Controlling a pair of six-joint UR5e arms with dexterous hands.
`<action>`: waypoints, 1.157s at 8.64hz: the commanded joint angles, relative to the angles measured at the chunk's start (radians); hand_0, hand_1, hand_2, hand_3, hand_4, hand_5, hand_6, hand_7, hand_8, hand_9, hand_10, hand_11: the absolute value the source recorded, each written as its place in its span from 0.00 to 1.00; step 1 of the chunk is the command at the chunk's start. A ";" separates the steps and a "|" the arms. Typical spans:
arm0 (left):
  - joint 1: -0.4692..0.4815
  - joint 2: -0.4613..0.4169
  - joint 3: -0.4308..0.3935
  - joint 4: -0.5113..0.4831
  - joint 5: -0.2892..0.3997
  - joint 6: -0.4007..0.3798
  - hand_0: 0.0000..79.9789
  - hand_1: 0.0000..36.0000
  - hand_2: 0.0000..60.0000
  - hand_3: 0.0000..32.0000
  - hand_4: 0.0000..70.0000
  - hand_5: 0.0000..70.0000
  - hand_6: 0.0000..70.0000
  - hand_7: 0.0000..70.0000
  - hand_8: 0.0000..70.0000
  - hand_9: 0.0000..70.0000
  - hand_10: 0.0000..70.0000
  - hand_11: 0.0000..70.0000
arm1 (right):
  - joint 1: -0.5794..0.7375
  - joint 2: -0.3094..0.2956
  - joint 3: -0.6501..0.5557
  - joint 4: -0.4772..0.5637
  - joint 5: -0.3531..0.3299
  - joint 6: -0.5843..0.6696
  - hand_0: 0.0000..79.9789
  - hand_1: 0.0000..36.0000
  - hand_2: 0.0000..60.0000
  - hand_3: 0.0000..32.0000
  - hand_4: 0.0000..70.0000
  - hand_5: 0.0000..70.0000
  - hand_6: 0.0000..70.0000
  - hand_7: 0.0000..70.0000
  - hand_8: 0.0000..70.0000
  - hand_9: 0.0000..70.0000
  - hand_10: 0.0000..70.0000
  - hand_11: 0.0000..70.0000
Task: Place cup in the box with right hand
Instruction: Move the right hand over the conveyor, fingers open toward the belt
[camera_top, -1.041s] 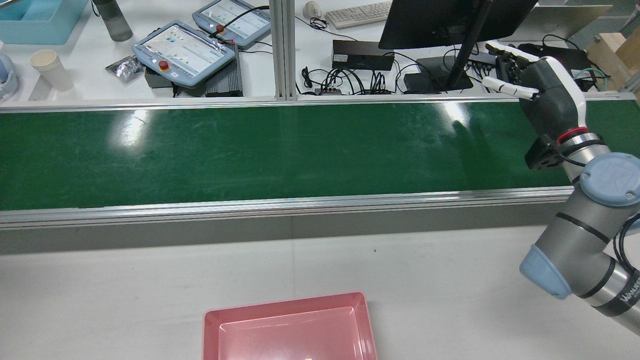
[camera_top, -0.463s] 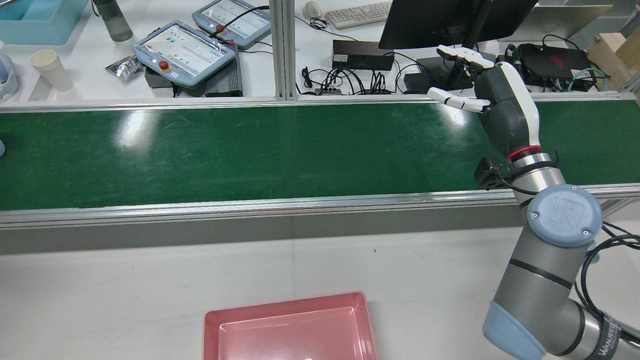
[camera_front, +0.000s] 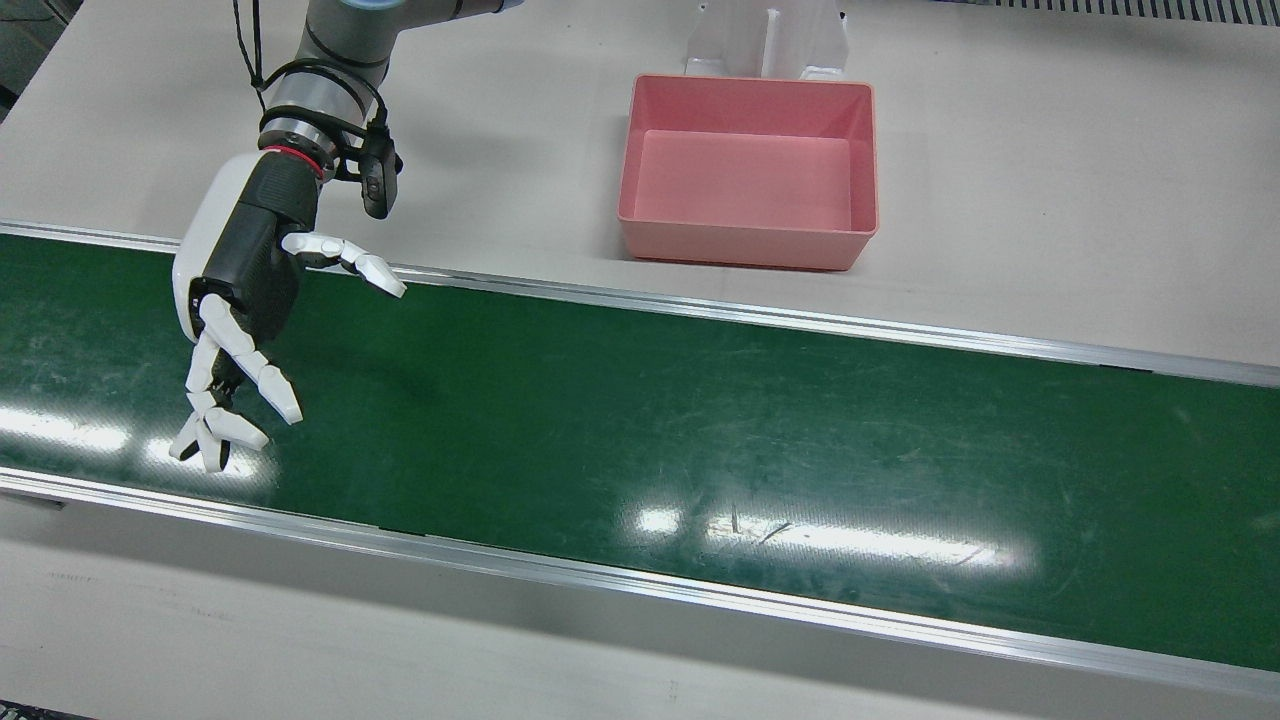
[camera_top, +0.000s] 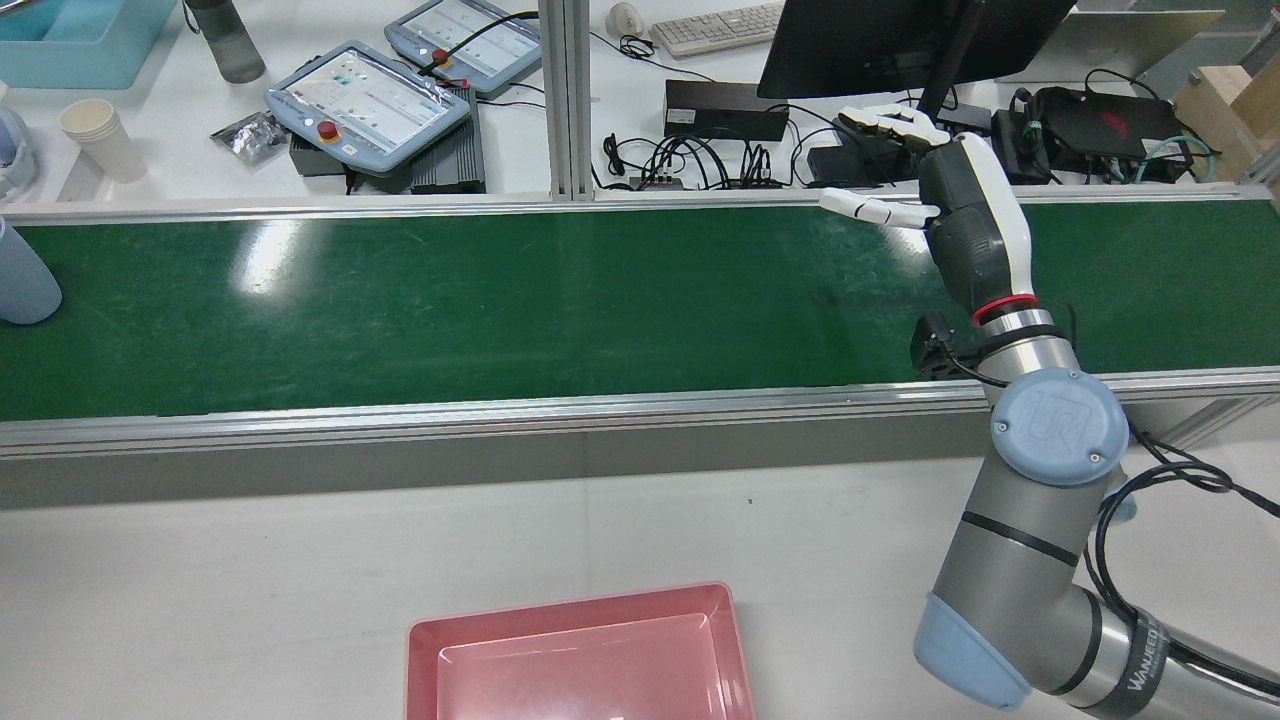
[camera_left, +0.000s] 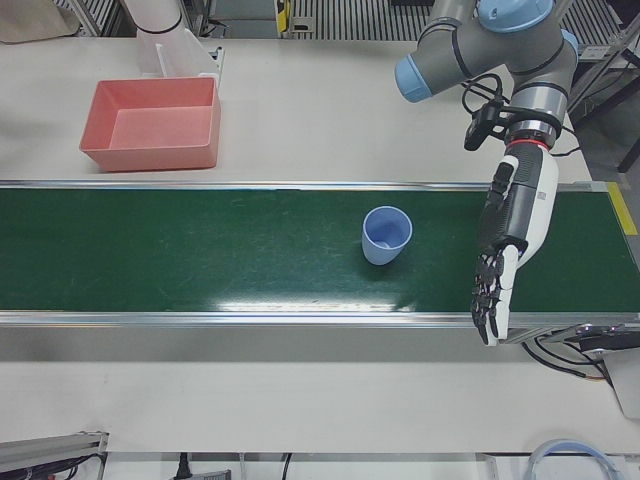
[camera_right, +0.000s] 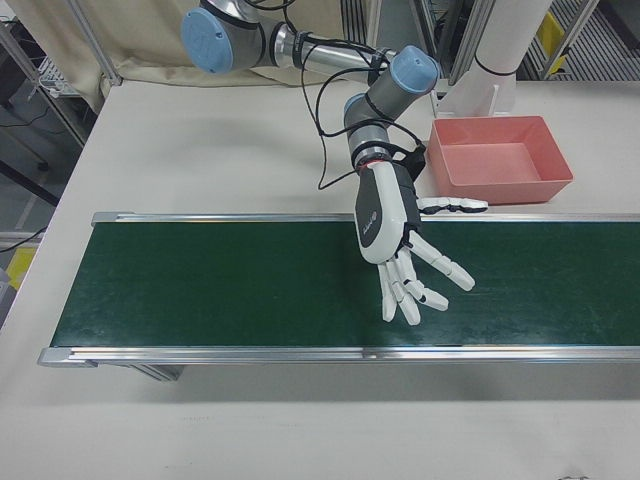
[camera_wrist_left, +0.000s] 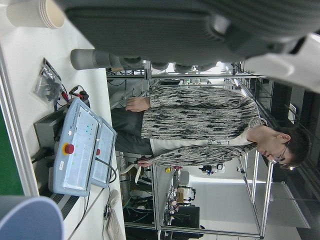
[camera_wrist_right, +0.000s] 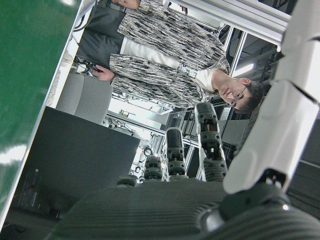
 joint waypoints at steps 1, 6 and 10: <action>0.000 0.000 0.000 -0.001 0.001 0.000 0.00 0.00 0.00 0.00 0.00 0.00 0.00 0.00 0.00 0.00 0.00 0.00 | -0.002 0.022 -0.049 0.011 -0.025 0.006 0.57 0.33 0.17 0.00 0.23 0.03 0.10 0.43 0.05 0.16 0.00 0.00; 0.000 -0.002 0.000 0.001 0.001 0.000 0.00 0.00 0.00 0.00 0.00 0.00 0.00 0.00 0.00 0.00 0.00 0.00 | -0.045 0.016 -0.189 0.172 -0.013 0.103 0.57 0.36 0.20 0.00 0.14 0.04 0.10 0.44 0.05 0.15 0.00 0.00; 0.000 0.000 0.000 -0.001 -0.001 0.000 0.00 0.00 0.00 0.00 0.00 0.00 0.00 0.00 0.00 0.00 0.00 0.00 | -0.039 0.011 -0.106 0.074 -0.013 0.104 0.60 0.46 0.20 0.00 0.17 0.05 0.11 0.45 0.05 0.16 0.00 0.00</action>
